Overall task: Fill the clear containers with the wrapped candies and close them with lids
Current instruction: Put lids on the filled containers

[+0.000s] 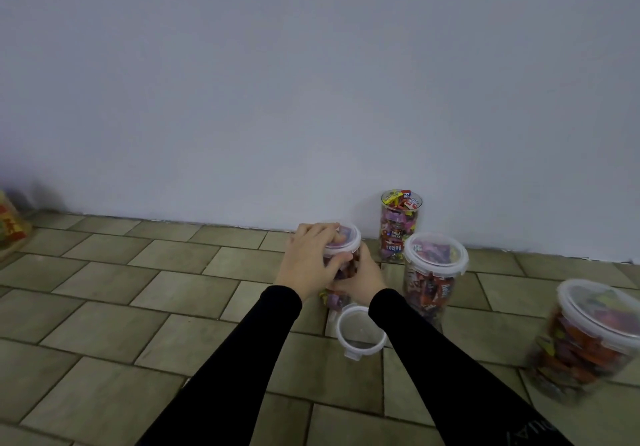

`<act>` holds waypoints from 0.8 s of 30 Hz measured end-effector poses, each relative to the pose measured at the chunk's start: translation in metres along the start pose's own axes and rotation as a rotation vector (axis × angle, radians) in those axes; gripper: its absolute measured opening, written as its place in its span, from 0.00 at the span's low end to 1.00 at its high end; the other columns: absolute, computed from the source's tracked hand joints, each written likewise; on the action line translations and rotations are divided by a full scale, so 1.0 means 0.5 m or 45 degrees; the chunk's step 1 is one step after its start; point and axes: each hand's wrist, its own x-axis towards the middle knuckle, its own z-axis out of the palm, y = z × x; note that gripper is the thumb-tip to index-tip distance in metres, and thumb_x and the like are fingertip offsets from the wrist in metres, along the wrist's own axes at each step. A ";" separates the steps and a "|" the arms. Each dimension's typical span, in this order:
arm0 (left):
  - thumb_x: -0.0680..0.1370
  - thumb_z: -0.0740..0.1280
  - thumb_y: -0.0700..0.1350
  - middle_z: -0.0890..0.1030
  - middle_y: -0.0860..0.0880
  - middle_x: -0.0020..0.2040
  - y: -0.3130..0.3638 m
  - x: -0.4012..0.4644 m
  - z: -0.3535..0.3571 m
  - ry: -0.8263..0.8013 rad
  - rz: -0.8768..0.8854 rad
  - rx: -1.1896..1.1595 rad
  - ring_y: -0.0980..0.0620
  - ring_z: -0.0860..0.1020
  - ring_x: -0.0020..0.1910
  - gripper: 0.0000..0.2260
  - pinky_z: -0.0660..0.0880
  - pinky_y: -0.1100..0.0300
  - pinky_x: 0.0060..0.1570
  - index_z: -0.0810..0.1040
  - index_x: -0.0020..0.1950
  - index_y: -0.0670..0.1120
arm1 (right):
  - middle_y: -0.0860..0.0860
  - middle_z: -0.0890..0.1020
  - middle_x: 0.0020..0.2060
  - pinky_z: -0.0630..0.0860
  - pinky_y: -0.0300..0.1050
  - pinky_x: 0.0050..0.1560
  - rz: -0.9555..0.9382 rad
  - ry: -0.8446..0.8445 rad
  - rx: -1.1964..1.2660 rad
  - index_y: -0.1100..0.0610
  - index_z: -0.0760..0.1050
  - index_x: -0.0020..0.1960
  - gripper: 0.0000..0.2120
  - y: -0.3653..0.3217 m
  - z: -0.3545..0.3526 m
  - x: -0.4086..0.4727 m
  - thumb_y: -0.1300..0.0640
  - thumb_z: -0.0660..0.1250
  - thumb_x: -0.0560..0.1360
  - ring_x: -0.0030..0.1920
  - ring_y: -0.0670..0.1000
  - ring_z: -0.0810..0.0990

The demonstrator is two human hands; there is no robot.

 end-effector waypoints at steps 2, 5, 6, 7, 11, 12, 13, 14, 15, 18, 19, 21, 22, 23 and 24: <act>0.75 0.68 0.53 0.74 0.58 0.66 0.004 0.004 -0.001 -0.018 -0.031 0.058 0.51 0.68 0.64 0.14 0.66 0.51 0.59 0.77 0.58 0.51 | 0.48 0.76 0.54 0.72 0.40 0.53 0.004 0.019 -0.037 0.57 0.63 0.68 0.39 -0.006 0.002 0.003 0.67 0.78 0.63 0.54 0.49 0.76; 0.77 0.66 0.50 0.72 0.57 0.69 0.010 0.012 -0.010 -0.073 -0.078 0.133 0.52 0.63 0.69 0.15 0.60 0.54 0.59 0.74 0.64 0.51 | 0.50 0.75 0.57 0.72 0.40 0.55 0.043 -0.062 -0.118 0.58 0.61 0.70 0.40 -0.012 -0.010 0.016 0.68 0.77 0.64 0.58 0.50 0.75; 0.78 0.65 0.48 0.69 0.57 0.71 0.011 0.012 -0.011 -0.088 -0.065 0.167 0.51 0.61 0.70 0.15 0.59 0.53 0.59 0.72 0.65 0.51 | 0.52 0.75 0.60 0.73 0.45 0.59 0.062 -0.093 -0.151 0.58 0.60 0.72 0.42 -0.007 -0.017 0.020 0.67 0.78 0.64 0.61 0.53 0.75; 0.79 0.64 0.45 0.65 0.56 0.74 0.012 0.009 -0.011 -0.095 -0.030 0.203 0.50 0.58 0.72 0.16 0.58 0.52 0.59 0.71 0.66 0.52 | 0.53 0.74 0.62 0.73 0.49 0.61 0.088 -0.103 -0.190 0.57 0.59 0.72 0.43 -0.002 -0.024 0.020 0.66 0.78 0.64 0.61 0.54 0.74; 0.73 0.63 0.39 0.67 0.52 0.73 0.030 -0.031 0.009 -0.054 0.366 0.182 0.48 0.60 0.68 0.19 0.60 0.51 0.57 0.74 0.63 0.53 | 0.58 0.74 0.64 0.73 0.52 0.62 0.178 0.055 -0.237 0.60 0.63 0.70 0.35 0.029 -0.052 0.013 0.63 0.76 0.68 0.58 0.56 0.75; 0.72 0.65 0.39 0.73 0.50 0.68 0.031 -0.038 0.019 -0.061 0.479 0.145 0.46 0.65 0.64 0.17 0.64 0.50 0.55 0.78 0.58 0.51 | 0.59 0.74 0.64 0.72 0.51 0.63 0.187 0.071 -0.302 0.60 0.63 0.70 0.35 0.036 -0.057 0.015 0.61 0.75 0.68 0.61 0.57 0.75; 0.71 0.66 0.38 0.77 0.49 0.62 0.032 -0.044 0.029 -0.098 0.526 0.100 0.46 0.69 0.59 0.14 0.68 0.51 0.54 0.79 0.55 0.49 | 0.59 0.74 0.65 0.71 0.50 0.63 0.204 0.070 -0.363 0.59 0.62 0.71 0.35 0.040 -0.061 0.017 0.60 0.75 0.69 0.63 0.58 0.74; 0.71 0.68 0.37 0.79 0.49 0.57 0.033 -0.048 0.034 -0.199 0.486 0.038 0.46 0.71 0.55 0.13 0.71 0.52 0.53 0.80 0.54 0.47 | 0.59 0.72 0.65 0.70 0.48 0.63 0.223 0.084 -0.410 0.59 0.62 0.71 0.35 0.044 -0.064 0.019 0.59 0.74 0.70 0.64 0.58 0.73; 0.72 0.69 0.39 0.80 0.49 0.54 0.038 -0.052 0.034 -0.324 0.393 -0.030 0.47 0.73 0.54 0.12 0.71 0.55 0.53 0.80 0.55 0.46 | 0.59 0.71 0.66 0.69 0.46 0.63 0.263 0.105 -0.427 0.58 0.61 0.71 0.35 0.047 -0.067 0.022 0.58 0.74 0.70 0.65 0.57 0.72; 0.75 0.70 0.52 0.81 0.53 0.50 0.057 -0.053 0.026 -0.654 0.163 0.000 0.52 0.75 0.51 0.08 0.73 0.58 0.50 0.82 0.50 0.49 | 0.60 0.71 0.64 0.71 0.46 0.60 0.347 0.251 -0.377 0.57 0.62 0.71 0.32 0.055 -0.067 0.028 0.57 0.72 0.70 0.60 0.58 0.75; 0.74 0.70 0.55 0.81 0.53 0.50 0.066 -0.052 0.029 -0.759 0.134 0.060 0.53 0.76 0.50 0.10 0.74 0.58 0.48 0.82 0.49 0.50 | 0.60 0.72 0.64 0.71 0.46 0.60 0.367 0.297 -0.337 0.57 0.62 0.70 0.32 0.053 -0.066 0.030 0.57 0.71 0.70 0.59 0.58 0.75; 0.73 0.71 0.58 0.83 0.52 0.49 0.086 -0.050 0.043 -0.917 0.135 0.173 0.52 0.78 0.48 0.14 0.75 0.59 0.45 0.83 0.50 0.50 | 0.60 0.71 0.65 0.71 0.50 0.64 0.370 0.392 -0.217 0.60 0.58 0.72 0.36 0.051 -0.065 0.046 0.59 0.71 0.69 0.62 0.59 0.73; 0.72 0.71 0.60 0.83 0.51 0.48 0.091 -0.051 0.055 -0.974 0.120 0.216 0.51 0.79 0.46 0.16 0.75 0.59 0.43 0.84 0.49 0.49 | 0.60 0.70 0.67 0.69 0.54 0.67 0.361 0.448 -0.160 0.60 0.54 0.73 0.40 0.045 -0.066 0.054 0.59 0.71 0.67 0.64 0.60 0.72; 0.71 0.72 0.61 0.84 0.50 0.46 0.099 -0.050 0.064 -1.029 0.098 0.239 0.50 0.79 0.43 0.17 0.75 0.59 0.41 0.84 0.48 0.48 | 0.59 0.68 0.69 0.68 0.56 0.68 0.363 0.509 -0.109 0.60 0.51 0.75 0.45 0.040 -0.067 0.065 0.57 0.72 0.65 0.66 0.60 0.70; 0.70 0.72 0.63 0.84 0.49 0.43 0.104 -0.049 0.073 -1.094 0.066 0.241 0.49 0.79 0.40 0.19 0.75 0.58 0.40 0.84 0.45 0.47 | 0.59 0.66 0.71 0.67 0.58 0.69 0.360 0.561 -0.057 0.59 0.49 0.76 0.49 0.035 -0.069 0.077 0.55 0.73 0.64 0.68 0.60 0.68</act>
